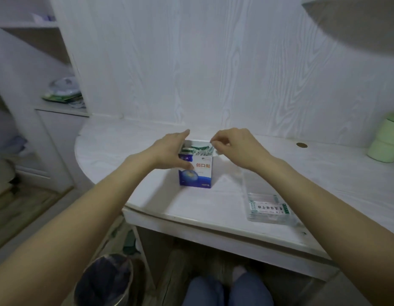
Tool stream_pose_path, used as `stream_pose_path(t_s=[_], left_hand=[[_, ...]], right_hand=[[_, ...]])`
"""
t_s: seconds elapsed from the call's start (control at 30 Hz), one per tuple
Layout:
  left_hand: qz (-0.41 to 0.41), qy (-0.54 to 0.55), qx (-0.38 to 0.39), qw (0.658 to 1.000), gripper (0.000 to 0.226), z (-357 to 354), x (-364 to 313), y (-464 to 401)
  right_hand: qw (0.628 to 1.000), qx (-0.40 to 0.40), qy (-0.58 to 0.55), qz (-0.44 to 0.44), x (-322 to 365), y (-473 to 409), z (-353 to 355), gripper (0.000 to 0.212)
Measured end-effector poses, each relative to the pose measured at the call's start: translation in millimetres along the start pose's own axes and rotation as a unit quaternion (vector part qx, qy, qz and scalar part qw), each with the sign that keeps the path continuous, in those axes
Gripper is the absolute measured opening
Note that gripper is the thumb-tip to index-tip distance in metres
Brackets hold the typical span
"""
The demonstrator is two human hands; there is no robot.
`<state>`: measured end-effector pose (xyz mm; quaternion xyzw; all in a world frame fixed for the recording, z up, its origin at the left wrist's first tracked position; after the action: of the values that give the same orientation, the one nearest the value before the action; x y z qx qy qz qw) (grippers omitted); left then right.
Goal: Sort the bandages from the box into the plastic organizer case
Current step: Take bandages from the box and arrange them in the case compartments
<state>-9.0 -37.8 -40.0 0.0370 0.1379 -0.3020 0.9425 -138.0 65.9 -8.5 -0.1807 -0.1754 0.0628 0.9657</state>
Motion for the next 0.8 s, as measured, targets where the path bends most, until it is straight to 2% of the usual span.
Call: stream_pose_path(t_s=[0.07, 0.2, 0.43, 0.6, 0.8], left_hand=[[-0.015, 0.02, -0.001, 1.0, 0.097, -4, 2, -1], [-0.062, 0.034, -0.074, 0.995, 0.084, -3, 4, 17], [-0.106, -0.017, -0.189, 0.976, 0.076, -5, -3, 47], [-0.109, 0.002, -0.202, 0.973, 0.077, -11, -4, 53], [-0.103, 0.029, -0.182, 0.978, 0.077, -13, -5, 55]], right_hand=[[1.0, 0.013, 0.005, -0.009, 0, -6, -2, 0.02], [0.998, 0.038, 0.047, -0.003, 2, -6, -1, 0.017], [0.991, 0.044, 0.127, 0.024, 16, 3, -4, 0.015], [0.974, 0.071, 0.214, 0.03, 27, 1, -9, 0.017], [0.971, 0.043, 0.232, -0.028, 20, -6, -15, 0.018]])
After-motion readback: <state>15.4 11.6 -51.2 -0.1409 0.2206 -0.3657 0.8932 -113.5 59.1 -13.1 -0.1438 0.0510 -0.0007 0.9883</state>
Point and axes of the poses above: each hand's wrist, its own y-axis away from the middle knuckle, its own z-axis out of the back of the hand, x = y × z, the point moved 5 cm from there along -y, towards the middle knuckle, and after that the axes turned 12 degrees about z, right-handed, at the moved point
